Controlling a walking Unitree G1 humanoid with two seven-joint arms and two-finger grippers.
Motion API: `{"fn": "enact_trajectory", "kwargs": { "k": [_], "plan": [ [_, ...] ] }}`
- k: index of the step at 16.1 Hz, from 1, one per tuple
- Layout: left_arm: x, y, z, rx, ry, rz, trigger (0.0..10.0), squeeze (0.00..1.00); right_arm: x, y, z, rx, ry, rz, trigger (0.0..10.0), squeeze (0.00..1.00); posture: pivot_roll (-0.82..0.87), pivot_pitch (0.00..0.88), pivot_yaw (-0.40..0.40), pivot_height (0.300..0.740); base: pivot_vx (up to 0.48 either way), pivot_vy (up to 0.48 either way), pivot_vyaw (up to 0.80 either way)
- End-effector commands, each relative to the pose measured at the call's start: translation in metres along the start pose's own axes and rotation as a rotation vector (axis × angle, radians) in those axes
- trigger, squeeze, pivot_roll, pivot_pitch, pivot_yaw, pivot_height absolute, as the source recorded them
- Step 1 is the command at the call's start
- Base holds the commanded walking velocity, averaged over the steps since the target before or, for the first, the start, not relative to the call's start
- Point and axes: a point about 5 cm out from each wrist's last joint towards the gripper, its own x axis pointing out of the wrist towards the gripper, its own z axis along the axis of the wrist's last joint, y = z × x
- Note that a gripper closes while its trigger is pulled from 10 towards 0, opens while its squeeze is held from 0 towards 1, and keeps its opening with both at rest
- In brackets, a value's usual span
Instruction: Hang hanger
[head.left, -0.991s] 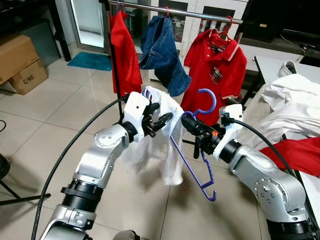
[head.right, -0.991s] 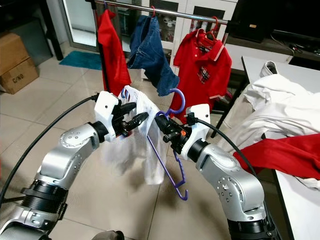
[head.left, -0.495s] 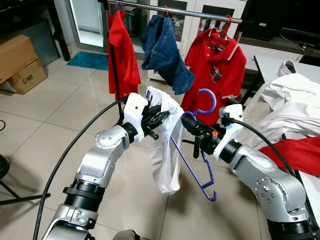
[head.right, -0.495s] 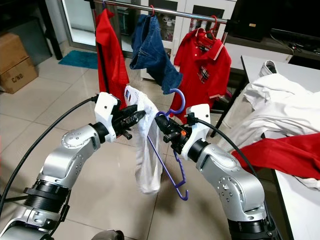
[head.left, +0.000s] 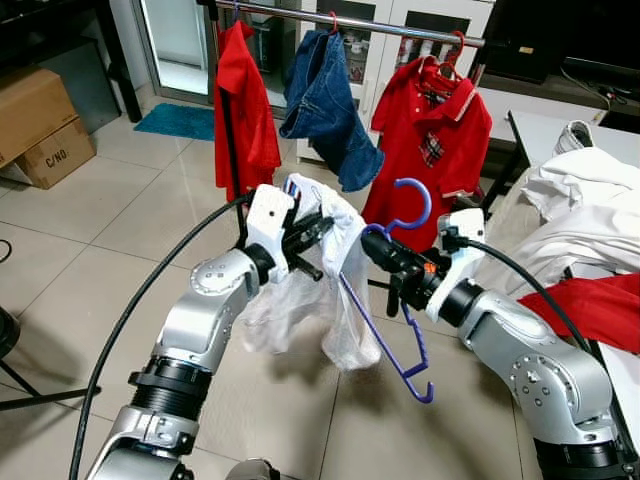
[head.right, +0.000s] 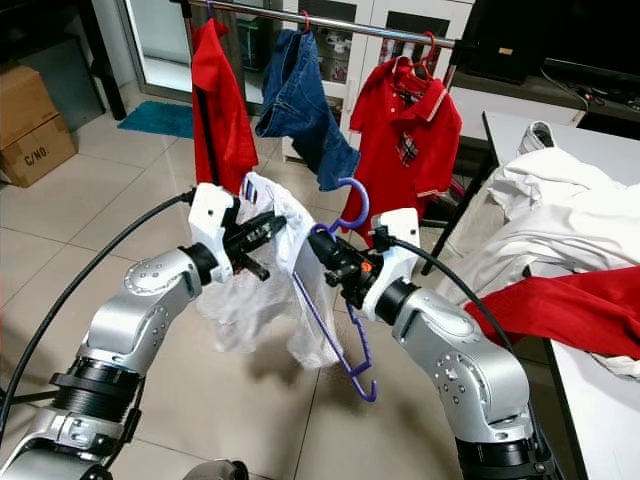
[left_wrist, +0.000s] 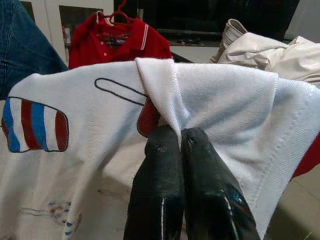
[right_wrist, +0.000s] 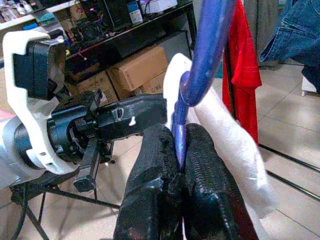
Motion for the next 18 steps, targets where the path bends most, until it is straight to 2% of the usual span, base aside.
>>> {"fn": "enact_trajectory", "kwargs": {
  "k": [1, 3, 6, 7, 9, 11, 12, 13, 14, 18],
  "plan": [
    [0.003, 0.002, 0.005, 0.007, -0.007, 0.007, 0.0, 0.00, -0.001, 0.004, 0.010, -0.026, -0.026, 0.024, 10.0, 0.00, 0.06, 0.000, -0.061, 0.740, 0.000, 0.000, 0.00],
    [0.003, 0.003, 0.006, 0.011, -0.006, 0.014, 0.0, 0.00, -0.001, 0.003, 0.009, -0.029, -0.023, 0.023, 10.0, 0.00, 0.06, 0.000, -0.063, 0.740, 0.000, 0.000, 0.00],
    [0.001, 0.007, 0.013, 0.075, 0.037, 0.041, 0.0, 0.00, -0.001, -0.001, 0.005, -0.068, 0.029, -0.005, 10.0, 0.00, 0.06, 0.000, -0.066, 0.740, 0.000, 0.000, 0.00],
    [0.000, 0.009, 0.022, 0.107, 0.042, 0.040, 0.0, 0.00, -0.002, -0.006, -0.004, -0.132, 0.113, -0.035, 10.0, 0.00, 0.07, 0.000, -0.068, 0.740, 0.000, 0.000, 0.00],
    [-0.003, 0.017, 0.039, 0.168, 0.051, 0.050, 0.0, 0.00, -0.004, -0.010, -0.017, -0.157, 0.191, -0.061, 10.0, 0.00, 0.08, 0.000, -0.068, 0.740, 0.000, 0.000, 0.00],
    [-0.005, 0.026, 0.052, 0.255, 0.081, 0.051, 0.0, 0.00, -0.004, -0.010, -0.025, -0.166, 0.239, -0.063, 10.0, 0.00, 0.08, 0.000, -0.069, 0.740, 0.000, 0.000, 0.00],
    [-0.007, 0.033, 0.062, 0.350, 0.127, 0.032, 0.0, 0.00, -0.005, -0.011, -0.033, -0.202, 0.293, -0.067, 10.0, 0.00, 0.09, 0.000, -0.070, 0.740, 0.000, 0.000, 0.00],
    [-0.007, 0.034, 0.064, 0.373, 0.139, 0.026, 0.0, 0.00, -0.006, -0.011, -0.035, -0.208, 0.306, -0.068, 10.0, 0.00, 0.09, 0.000, -0.071, 0.740, 0.000, 0.000, 0.00],
    [-0.008, 0.037, 0.068, 0.449, 0.182, -0.002, 0.0, 0.00, -0.006, -0.012, -0.039, -0.208, 0.334, -0.068, 10.0, 0.00, 0.10, 0.000, -0.071, 0.740, 0.000, 0.000, 0.00],
    [-0.007, 0.040, 0.079, 0.577, 0.227, -0.052, 0.0, 0.00, -0.007, -0.008, -0.045, -0.191, 0.352, -0.054, 10.0, 0.00, 0.10, 0.000, -0.066, 0.740, 0.000, 0.000, 0.00]
  ]
}}
